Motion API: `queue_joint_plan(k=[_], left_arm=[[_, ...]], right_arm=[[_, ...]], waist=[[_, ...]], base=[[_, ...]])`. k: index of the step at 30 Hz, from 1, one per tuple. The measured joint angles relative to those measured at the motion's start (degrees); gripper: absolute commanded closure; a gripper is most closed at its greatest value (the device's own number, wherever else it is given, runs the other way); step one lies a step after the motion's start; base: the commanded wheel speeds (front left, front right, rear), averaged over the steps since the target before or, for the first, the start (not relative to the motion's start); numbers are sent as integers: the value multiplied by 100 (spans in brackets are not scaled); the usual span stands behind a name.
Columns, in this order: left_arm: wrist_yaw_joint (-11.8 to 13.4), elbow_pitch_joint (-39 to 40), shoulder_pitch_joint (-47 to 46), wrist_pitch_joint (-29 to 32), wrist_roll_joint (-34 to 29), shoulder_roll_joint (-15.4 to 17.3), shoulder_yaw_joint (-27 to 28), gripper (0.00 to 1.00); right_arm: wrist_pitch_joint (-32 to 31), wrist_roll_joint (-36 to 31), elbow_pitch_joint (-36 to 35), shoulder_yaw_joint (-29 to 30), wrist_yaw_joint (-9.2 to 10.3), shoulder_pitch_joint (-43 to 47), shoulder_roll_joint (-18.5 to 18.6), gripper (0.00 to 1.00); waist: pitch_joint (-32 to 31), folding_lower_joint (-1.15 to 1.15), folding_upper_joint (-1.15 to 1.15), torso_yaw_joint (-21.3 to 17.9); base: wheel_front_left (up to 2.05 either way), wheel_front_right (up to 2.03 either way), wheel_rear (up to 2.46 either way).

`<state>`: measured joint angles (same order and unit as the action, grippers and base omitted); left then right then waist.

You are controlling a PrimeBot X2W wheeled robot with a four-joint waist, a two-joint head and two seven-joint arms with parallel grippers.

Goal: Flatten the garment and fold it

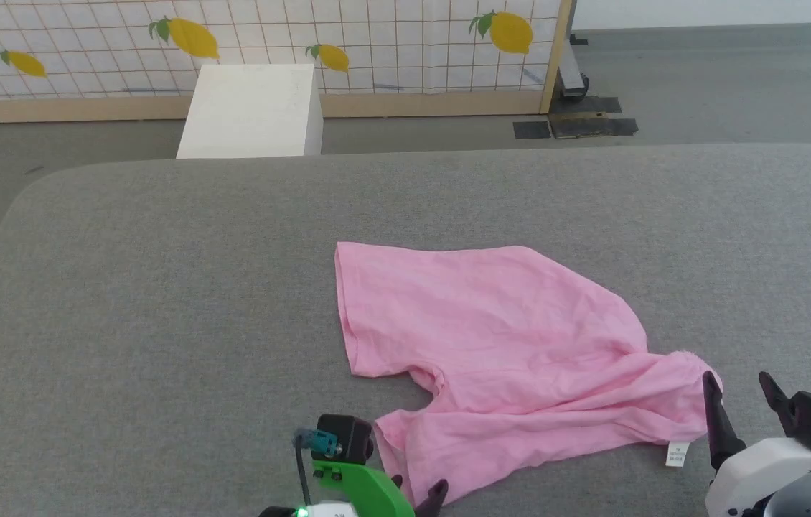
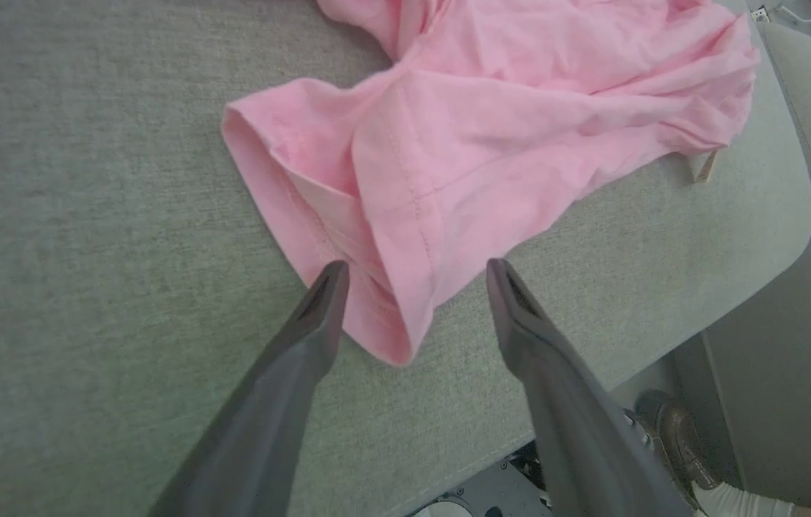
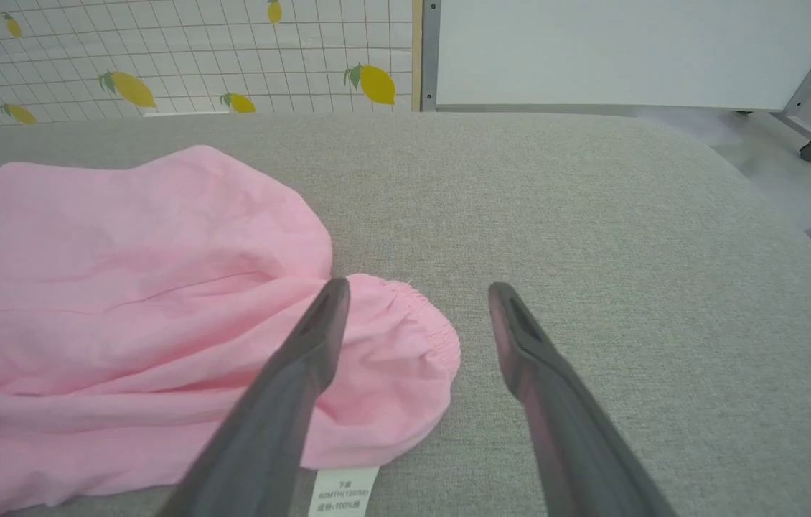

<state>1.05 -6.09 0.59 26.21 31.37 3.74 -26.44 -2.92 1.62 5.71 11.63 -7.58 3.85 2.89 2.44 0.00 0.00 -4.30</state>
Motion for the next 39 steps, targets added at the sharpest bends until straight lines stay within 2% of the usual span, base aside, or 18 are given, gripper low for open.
queue_joint_plan(k=[5,13,14,15,16,17,20,25,29,34,39], left_arm=[[122,37,-53,138,-4,4,-42,0],[135,-209,-475,3,-1,-13,-82,0],[132,-246,-514,-7,0,-14,-94,13],[126,-276,-542,-7,1,-15,-107,55],[104,-311,-566,-4,22,-16,-131,70],[85,-346,-581,4,46,-18,-166,100],[44,-439,-591,60,59,-27,-238,100],[54,-436,-591,-323,57,-32,-147,100],[179,-324,-549,-656,57,3,111,100],[380,-52,-272,-792,94,179,380,100],[491,164,-27,-771,200,316,476,100]], right_arm=[[45,47,35,-41,0,-1,0,0],[62,65,81,-97,0,-6,0,0],[67,77,82,-102,0,-8,0,0],[67,85,82,-104,0,-9,0,0],[67,91,81,-105,0,-10,0,0],[67,91,81,-107,0,-11,0,0],[66,91,75,-122,0,-12,0,0],[41,91,56,-153,0,-12,0,0],[-52,91,26,-167,0,-7,-1,0],[-459,148,38,-57,0,44,2,0],[-1177,280,155,-107,0,241,1,0]], waist=[[44,0,0,-78],[133,0,0,-164],[136,0,0,-173],[136,0,0,-177],[135,0,0,-178],[131,0,0,-180],[118,0,0,-180],[86,0,0,-150],[46,0,0,-107],[2,0,0,-17],[-18,0,0,100]], base=[[0,0,0],[0,0,0],[0,0,0],[0,0,0],[0,0,0],[0,0,0],[0,0,0],[0,0,0],[0,0,0],[0,0,0],[0,0,0]])
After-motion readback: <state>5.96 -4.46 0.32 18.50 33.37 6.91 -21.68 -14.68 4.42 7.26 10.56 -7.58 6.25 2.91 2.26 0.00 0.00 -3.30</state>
